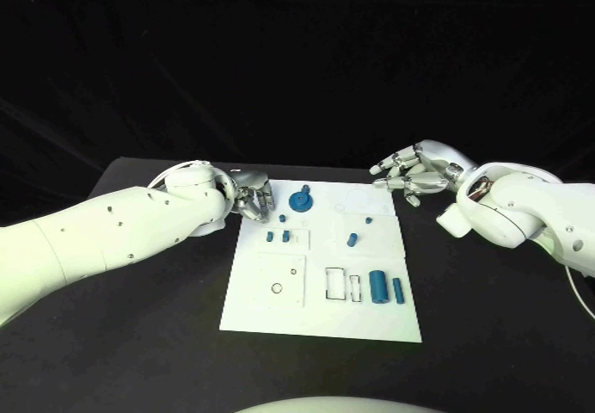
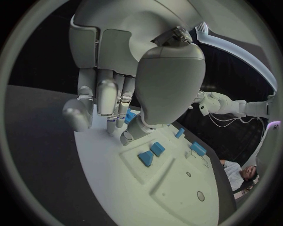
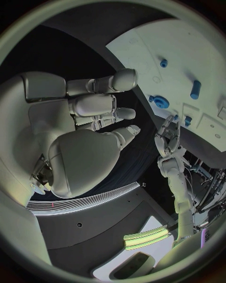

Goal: Assemble the parts on the task board

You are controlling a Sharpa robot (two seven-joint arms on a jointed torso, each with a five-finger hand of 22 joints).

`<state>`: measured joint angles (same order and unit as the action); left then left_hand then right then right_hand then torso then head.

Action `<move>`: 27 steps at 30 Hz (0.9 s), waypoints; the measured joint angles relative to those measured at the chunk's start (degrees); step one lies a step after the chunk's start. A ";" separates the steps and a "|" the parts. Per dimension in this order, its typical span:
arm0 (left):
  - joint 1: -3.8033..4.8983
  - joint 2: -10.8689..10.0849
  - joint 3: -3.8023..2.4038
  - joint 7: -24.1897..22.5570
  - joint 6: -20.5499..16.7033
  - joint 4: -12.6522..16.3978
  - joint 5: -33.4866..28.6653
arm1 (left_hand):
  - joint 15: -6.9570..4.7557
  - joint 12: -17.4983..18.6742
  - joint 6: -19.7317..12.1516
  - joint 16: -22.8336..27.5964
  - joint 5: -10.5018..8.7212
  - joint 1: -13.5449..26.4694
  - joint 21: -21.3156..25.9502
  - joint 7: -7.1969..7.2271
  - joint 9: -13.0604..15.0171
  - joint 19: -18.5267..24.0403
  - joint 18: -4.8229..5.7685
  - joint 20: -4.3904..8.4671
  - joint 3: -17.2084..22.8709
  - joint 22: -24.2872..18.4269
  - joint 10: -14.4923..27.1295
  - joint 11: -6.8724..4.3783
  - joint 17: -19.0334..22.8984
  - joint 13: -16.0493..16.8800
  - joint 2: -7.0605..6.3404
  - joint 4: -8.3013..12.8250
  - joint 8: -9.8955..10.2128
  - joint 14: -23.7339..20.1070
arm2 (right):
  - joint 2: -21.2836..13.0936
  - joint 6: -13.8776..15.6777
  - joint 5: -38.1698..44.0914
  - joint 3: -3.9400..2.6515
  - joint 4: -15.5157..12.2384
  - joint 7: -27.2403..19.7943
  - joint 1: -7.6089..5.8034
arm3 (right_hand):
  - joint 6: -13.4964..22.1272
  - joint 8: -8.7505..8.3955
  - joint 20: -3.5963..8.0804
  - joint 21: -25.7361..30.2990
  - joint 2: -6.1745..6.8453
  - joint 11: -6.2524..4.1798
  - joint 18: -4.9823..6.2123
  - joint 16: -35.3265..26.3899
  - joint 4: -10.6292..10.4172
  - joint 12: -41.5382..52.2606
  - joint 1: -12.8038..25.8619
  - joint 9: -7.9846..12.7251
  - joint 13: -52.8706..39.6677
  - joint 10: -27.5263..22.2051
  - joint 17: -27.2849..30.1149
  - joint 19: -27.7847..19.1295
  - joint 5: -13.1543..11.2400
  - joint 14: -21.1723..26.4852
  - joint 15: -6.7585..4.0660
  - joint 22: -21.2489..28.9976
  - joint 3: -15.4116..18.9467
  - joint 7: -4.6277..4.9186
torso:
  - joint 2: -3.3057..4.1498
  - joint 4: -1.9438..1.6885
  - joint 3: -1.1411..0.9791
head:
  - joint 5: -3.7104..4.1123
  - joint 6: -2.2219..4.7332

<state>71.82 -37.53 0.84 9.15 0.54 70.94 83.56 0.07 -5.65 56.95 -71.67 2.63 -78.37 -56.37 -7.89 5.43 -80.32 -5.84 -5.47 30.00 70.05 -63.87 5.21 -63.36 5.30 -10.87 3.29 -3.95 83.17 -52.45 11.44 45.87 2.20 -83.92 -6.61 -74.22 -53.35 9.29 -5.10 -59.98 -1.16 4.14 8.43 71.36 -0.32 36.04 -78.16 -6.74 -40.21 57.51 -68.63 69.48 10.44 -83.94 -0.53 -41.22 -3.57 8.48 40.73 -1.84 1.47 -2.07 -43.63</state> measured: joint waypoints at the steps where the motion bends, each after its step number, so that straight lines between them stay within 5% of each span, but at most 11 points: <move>1: 0.04 -0.34 -0.04 -0.03 -0.54 -0.01 -0.68 | -0.04 0.00 0.65 1.82 0.00 -0.59 2.88 0.03 0.03 1.10 -0.79 0.00 0.80 -1.72 0.00 0.00 2.31 -0.14 0.59 0.27 -0.33 -0.99 | -0.03 0.08 1.29 0.00 0.16 0.17 0.00 | -0.50 0.00 0.20 0.00 -0.23 -0.10 0.00 -0.58 0.45 -2.55 -0.53 0.00 2.46 0.09 0.50 0.20 -0.49 0.00 0.00 -0.04 -0.81 -0.06 | -0.01 -0.01 -0.01 | 0.02 0.03; 4: 0.16 -1.52 -0.14 -0.65 -3.11 -0.31 -5.06 | -0.16 0.00 1.79 11.53 0.00 -1.41 15.80 -0.56 0.04 6.03 -3.49 0.08 2.79 -9.27 -0.01 0.01 13.48 -0.67 1.38 1.18 -0.46 -6.17 | -0.05 0.38 6.96 0.00 0.55 0.95 0.01 | -2.30 -0.12 -0.03 0.11 0.52 -0.20 -0.01 -3.48 1.10 -10.64 -1.42 0.25 10.77 2.49 3.38 0.43 -1.15 0.00 0.00 0.40 -3.18 -0.01 | -0.01 -0.01 -0.02 | 0.11 0.21; 6: 0.22 -2.20 -0.17 -1.47 -4.94 -0.56 -9.20 | -0.31 -0.27 2.61 16.79 0.00 -1.78 22.08 -0.99 0.04 8.41 -3.53 0.23 3.31 -12.93 -1.11 0.04 19.25 -0.74 1.44 1.71 -0.83 -8.61 | -0.03 0.53 11.04 -0.01 0.63 1.58 0.08 | -3.50 -0.23 0.19 0.40 0.67 -0.15 0.00 -5.24 1.71 -14.33 -1.57 0.36 14.39 3.54 5.22 0.64 -1.37 0.00 0.00 0.60 -4.91 0.02 | 0.00 -0.01 -0.02 | 0.18 0.31; 9: 0.24 -3.24 -0.17 -3.71 -7.81 -0.46 -18.73 | -0.18 -1.43 3.67 21.32 0.00 -2.23 24.56 -1.39 0.04 9.39 -3.53 0.23 3.31 -14.47 -2.54 -0.04 23.93 -0.74 1.91 1.71 -1.28 -10.11 | 0.05 0.67 18.56 -0.04 0.41 3.19 0.51 | -4.54 -0.72 -0.19 0.40 1.13 -0.08 0.00 -5.53 2.39 -18.20 -2.03 0.48 17.92 3.60 5.65 1.03 -1.99 0.00 0.00 0.17 -6.72 -0.01 | 0.02 0.00 -0.03 | 0.32 0.39; 14: 0.13 -5.15 -0.03 -8.46 -11.47 2.57 -38.49 | -0.48 -2.97 5.01 23.64 0.00 -0.05 26.21 -1.12 0.04 9.69 -3.53 -0.07 1.76 -15.65 -4.39 -0.29 26.16 -0.44 3.47 0.15 -1.80 -11.18 | 0.62 0.59 31.40 -0.02 -0.78 7.49 1.58 | -6.72 -1.68 -0.27 -0.26 2.04 0.49 0.00 -5.53 2.42 -23.28 -1.74 0.65 24.07 4.04 5.80 1.83 -7.02 0.00 0.00 -0.91 -10.79 -0.25 | 0.07 0.02 -0.02 | 1.42 0.89; 20: -0.59 -7.73 0.15 -14.26 -14.22 7.75 -61.43 | -0.41 -3.69 5.01 24.03 0.00 2.88 27.90 -1.12 0.03 9.69 -3.52 -0.07 -0.71 -17.16 -4.46 -0.32 26.81 -0.15 3.77 -2.32 -1.84 -11.19 | 1.61 0.23 43.36 0.00 -1.68 12.07 2.97 | -7.28 -2.96 -0.65 -0.84 4.28 0.34 0.00 -5.24 1.90 -25.77 -0.52 0.97 28.23 5.22 5.53 2.26 -7.13 0.00 0.00 -1.74 -13.78 -0.28 | 0.07 0.04 0.02 | 2.05 1.12; 27: -1.23 -9.94 0.19 -18.34 -16.77 10.49 -76.26 | -0.15 -4.71 5.01 24.08 0.00 3.53 29.35 -1.11 -0.05 9.48 -3.51 -0.28 -2.28 -18.56 -4.23 -0.54 27.17 0.17 4.46 -3.16 -2.33 -11.06 | 2.65 0.13 49.62 -0.01 -1.64 14.36 4.01 | -7.08 -4.00 -0.64 -0.84 5.07 0.34 0.00 -4.85 1.60 -26.60 -0.17 1.21 30.01 5.22 5.03 2.67 -7.13 -0.20 0.21 -1.96 -15.06 -0.06 | 0.06 -0.02 0.02 | 2.72 1.41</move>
<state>70.58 -47.46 1.04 -9.19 -16.24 81.43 7.29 -0.08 -10.35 61.97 -47.59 2.63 -74.84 -27.02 -9.01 5.38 -70.83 -9.35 -5.75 27.72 51.49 -68.10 4.67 -36.19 5.47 -6.42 0.13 -6.28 72.11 -49.80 11.57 95.49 2.19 -85.55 7.75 -70.21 -60.43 5.29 -5.74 -60.82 3.91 4.48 8.43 66.51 1.28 9.44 -78.33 -5.54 -10.20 62.73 -63.60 72.15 3.31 -84.14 -0.32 -43.17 -18.63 8.42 40.79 -1.86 1.49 0.65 -42.23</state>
